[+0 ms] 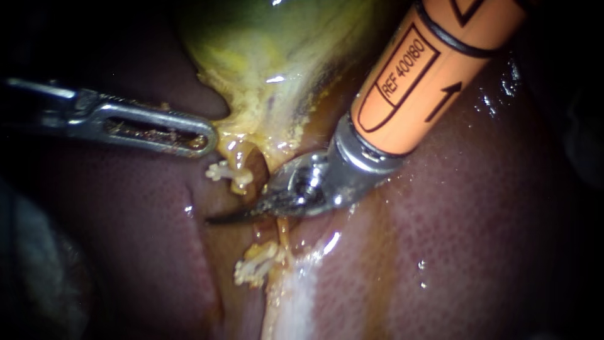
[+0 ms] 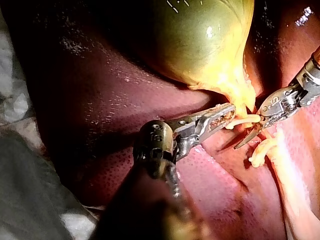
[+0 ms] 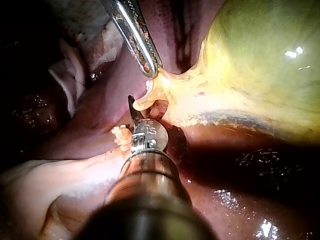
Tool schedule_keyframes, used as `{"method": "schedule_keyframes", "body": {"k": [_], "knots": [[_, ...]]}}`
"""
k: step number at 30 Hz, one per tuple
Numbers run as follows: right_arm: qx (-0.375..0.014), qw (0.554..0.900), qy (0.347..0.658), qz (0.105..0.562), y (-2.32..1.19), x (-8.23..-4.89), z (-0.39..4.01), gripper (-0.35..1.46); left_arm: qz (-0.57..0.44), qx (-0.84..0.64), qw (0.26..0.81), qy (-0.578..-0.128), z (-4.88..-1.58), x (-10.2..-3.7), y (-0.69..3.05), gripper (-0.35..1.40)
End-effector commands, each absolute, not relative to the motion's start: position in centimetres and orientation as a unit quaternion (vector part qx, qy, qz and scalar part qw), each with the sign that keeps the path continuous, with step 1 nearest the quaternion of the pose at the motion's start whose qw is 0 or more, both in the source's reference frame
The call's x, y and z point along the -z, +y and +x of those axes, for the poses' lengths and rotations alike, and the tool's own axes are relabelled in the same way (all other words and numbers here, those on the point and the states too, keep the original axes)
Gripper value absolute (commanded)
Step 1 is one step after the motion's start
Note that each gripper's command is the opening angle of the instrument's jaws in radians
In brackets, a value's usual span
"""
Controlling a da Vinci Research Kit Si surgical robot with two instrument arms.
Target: Go back from the cut left tube
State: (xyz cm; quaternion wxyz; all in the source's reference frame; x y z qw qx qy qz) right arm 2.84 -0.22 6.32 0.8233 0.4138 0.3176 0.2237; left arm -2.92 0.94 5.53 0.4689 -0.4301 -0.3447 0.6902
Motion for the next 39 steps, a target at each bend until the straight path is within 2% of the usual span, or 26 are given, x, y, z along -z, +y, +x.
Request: {"method": "schedule_keyframes", "body": {"k": [1, 2, 4, 7, 10, 16, 21, 33, 39], "knots": [[-0.225, 0.824, 0.319, 0.412, -0.22, -6.32, 2.84, -0.35, -0.43, -0.69, 0.469, -0.345, -2.92, -5.53, 0.94, -0.35], [-0.227, 0.824, 0.32, 0.408, -0.22, -6.32, 2.84, -0.35, -0.43, -0.69, 0.469, -0.345, -2.92, -5.54, 0.94, -0.35], [-0.226, 0.827, 0.329, 0.397, -0.22, -6.32, 2.84, 0.21, -0.43, -0.69, 0.469, -0.345, -2.92, -5.54, 0.95, -0.35], [-0.239, 0.83, 0.345, 0.367, -0.22, -6.32, 2.85, 0.79, -0.43, -0.69, 0.468, -0.345, -2.91, -5.55, 0.95, -0.35], [-0.241, 0.831, 0.347, 0.361, -0.22, -6.32, 2.86, 1.06, -0.43, -0.69, 0.468, -0.345, -2.91, -5.56, 0.95, -0.35], [-0.237, 0.834, 0.351, 0.353, -0.24, -6.3, 2.86, 1.26, -0.43, -0.691, 0.467, -0.346, -2.87, -5.59, 0.97, -0.35], [-0.229, 0.839, 0.367, 0.33, -0.27, -6.21, 2.83, 1.41, -0.43, -0.691, 0.466, -0.346, -2.84, -5.6, 0.98, -0.35], [-0.129, 0.865, 0.425, 0.233, -0.15, -5.79, 2.26, 1.43, -0.43, -0.691, 0.466, -0.347, -2.83, -5.62, 1.0, -0.35], [-0.099, 0.875, 0.433, 0.195, 0.03, -5.57, 1.85, 1.43, -0.431, -0.691, 0.466, -0.346, -2.82, -5.63, 1.0, -0.35]]}}
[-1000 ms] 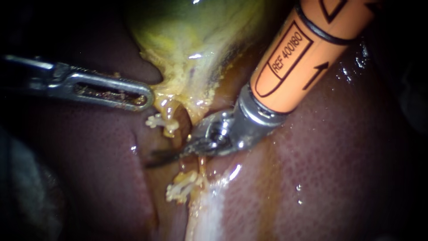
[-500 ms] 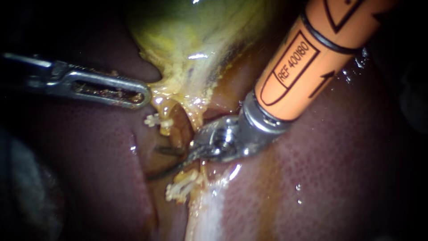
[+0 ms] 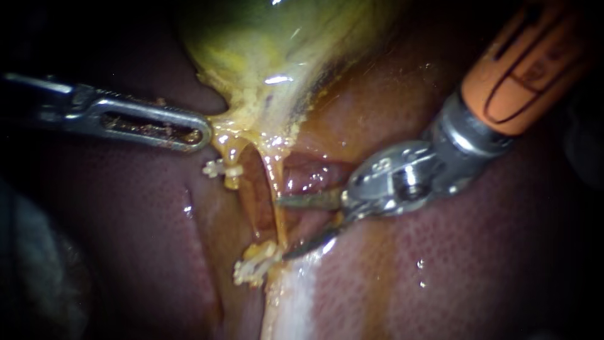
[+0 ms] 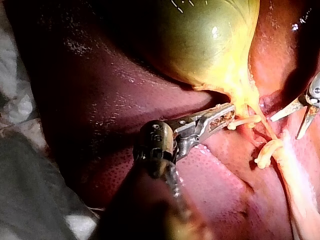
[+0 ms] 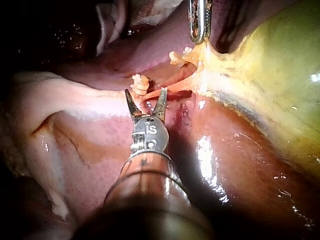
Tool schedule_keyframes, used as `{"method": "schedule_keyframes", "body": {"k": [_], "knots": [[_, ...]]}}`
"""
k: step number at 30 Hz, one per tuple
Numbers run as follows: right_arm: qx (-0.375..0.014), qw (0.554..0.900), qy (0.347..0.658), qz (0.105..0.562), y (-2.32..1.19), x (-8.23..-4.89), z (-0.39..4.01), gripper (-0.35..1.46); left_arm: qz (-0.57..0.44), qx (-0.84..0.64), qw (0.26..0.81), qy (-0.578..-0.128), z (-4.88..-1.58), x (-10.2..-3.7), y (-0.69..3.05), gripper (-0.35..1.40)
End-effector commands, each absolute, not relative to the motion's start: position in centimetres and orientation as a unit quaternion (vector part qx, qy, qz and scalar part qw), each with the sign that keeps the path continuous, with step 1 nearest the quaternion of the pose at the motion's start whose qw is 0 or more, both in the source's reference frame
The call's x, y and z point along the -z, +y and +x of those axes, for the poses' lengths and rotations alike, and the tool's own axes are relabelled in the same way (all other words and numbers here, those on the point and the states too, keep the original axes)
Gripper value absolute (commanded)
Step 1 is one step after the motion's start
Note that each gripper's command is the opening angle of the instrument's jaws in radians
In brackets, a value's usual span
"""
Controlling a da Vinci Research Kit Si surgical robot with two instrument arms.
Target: Go back from the cut left tube
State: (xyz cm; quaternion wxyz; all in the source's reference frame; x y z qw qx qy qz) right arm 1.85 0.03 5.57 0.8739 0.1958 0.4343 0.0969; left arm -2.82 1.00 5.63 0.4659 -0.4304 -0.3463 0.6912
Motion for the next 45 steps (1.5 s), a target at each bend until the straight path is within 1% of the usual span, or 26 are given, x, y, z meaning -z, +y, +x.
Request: {"method": "schedule_keyframes", "body": {"k": [1, 2, 5, 10, 13, 23, 32, 39, 45], "knots": [[-0.098, 0.877, 0.431, 0.189, 0.05, -5.54, 1.79, 1.43, -0.431, -0.691, 0.466, -0.346, -2.82, -5.63, 1.0, -0.35], [-0.096, 0.88, 0.428, 0.183, 0.07, -5.52, 1.74, 1.43, -0.431, -0.691, 0.466, -0.346, -2.83, -5.63, 1.0, -0.35], [-0.097, 0.894, 0.404, 0.171, 0.1, -5.47, 1.57, 1.43, -0.431, -0.691, 0.466, -0.346, -2.83, -5.64, 1.0, -0.35], [-0.085, 0.923, 0.343, 0.153, 0.12, -5.51, 1.27, 1.45, -0.431, -0.691, 0.466, -0.346, -2.83, -5.64, 0.99, -0.35], [-0.081, 0.933, 0.316, 0.148, 0.15, -5.55, 1.13, 1.45, -0.431, -0.691, 0.466, -0.346, -2.83, -5.64, 0.99, -0.35], [-0.08, 0.935, 0.316, 0.14, 0.19, -5.61, 0.8, 1.45, -0.431, -0.692, 0.466, -0.345, -2.84, -5.66, 0.98, -0.35], [-0.082, 0.935, 0.315, 0.14, 0.22, -5.59, 0.76, 1.45, -0.432, -0.693, 0.466, -0.339, -2.98, -5.84, 0.89, -0.35], [-0.083, 0.935, 0.315, 0.14, 0.24, -5.56, 0.74, 1.45, -0.432, -0.694, 0.463, -0.342, -3.13, -6.08, 0.85, -0.35], [-0.083, 0.935, 0.315, 0.14, 0.24, -5.56, 0.73, 1.45, -0.431, -0.693, 0.463, -0.344, -3.2, -6.15, 0.84, -0.35]]}}
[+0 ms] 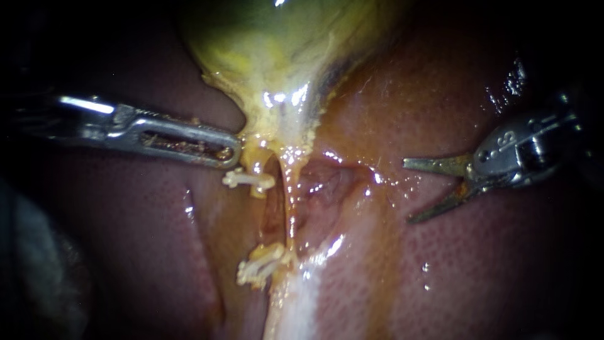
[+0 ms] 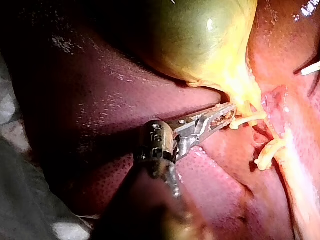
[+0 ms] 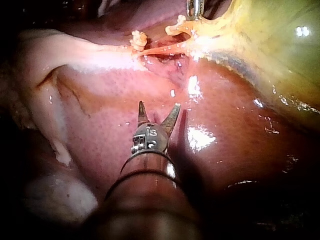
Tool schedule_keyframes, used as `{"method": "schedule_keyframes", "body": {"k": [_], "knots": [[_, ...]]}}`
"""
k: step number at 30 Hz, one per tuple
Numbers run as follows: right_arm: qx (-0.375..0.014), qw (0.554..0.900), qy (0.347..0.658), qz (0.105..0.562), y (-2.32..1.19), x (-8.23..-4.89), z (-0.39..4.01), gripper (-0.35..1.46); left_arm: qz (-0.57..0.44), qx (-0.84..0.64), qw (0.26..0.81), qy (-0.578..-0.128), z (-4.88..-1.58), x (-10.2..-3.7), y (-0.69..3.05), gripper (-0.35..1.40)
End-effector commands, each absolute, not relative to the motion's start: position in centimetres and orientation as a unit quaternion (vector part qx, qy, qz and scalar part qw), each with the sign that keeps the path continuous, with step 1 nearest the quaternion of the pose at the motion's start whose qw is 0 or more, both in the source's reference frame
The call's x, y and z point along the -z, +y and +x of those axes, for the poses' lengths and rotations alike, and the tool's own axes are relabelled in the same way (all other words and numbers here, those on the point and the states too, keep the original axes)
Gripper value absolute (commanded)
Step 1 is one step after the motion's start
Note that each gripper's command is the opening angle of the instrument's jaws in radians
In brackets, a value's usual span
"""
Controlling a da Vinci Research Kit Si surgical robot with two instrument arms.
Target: Go back from the cut left tube
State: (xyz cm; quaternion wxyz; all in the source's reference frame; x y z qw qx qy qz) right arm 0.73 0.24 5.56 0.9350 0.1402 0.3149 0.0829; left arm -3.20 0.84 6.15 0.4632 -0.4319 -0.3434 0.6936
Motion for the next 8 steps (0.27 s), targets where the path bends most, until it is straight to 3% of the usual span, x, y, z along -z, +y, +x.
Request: {"method": "schedule_keyframes", "body": {"k": [1, 8], "knots": [[-0.083, 0.935, 0.315, 0.14, 0.24, -5.56, 0.73, 1.45, -0.432, -0.693, 0.463, -0.344, -3.21, -6.15, 0.83, -0.35], [-0.084, 0.935, 0.315, 0.14, 0.25, -5.55, 0.72, 1.45, -0.431, -0.694, 0.462, -0.345, -3.2, -6.16, 0.83, -0.35]]}}
